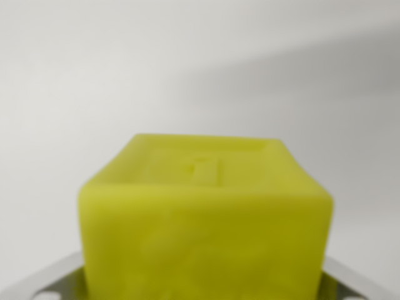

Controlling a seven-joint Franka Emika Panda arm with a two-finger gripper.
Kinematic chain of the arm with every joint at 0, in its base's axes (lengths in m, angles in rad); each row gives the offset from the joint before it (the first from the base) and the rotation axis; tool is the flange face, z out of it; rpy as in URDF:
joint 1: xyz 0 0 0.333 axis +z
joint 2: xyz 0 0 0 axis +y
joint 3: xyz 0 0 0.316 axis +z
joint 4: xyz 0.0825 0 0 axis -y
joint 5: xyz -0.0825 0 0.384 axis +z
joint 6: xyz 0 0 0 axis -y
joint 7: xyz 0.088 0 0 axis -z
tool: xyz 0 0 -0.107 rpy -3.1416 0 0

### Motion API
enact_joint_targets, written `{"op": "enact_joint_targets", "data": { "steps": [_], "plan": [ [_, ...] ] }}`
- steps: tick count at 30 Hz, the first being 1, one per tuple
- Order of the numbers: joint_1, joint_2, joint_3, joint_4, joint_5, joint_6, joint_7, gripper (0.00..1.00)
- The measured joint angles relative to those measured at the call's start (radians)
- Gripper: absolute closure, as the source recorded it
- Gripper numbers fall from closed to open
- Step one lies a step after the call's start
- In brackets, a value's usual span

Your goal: Pick yellow cube

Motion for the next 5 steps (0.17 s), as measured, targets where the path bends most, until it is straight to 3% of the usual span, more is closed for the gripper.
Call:
{"op": "enact_joint_targets", "data": {
  "steps": [5],
  "plan": [
    [0.000, 0.000, 0.000, 0.000, 0.000, 0.000, 0.000, 1.00]
  ]
}}
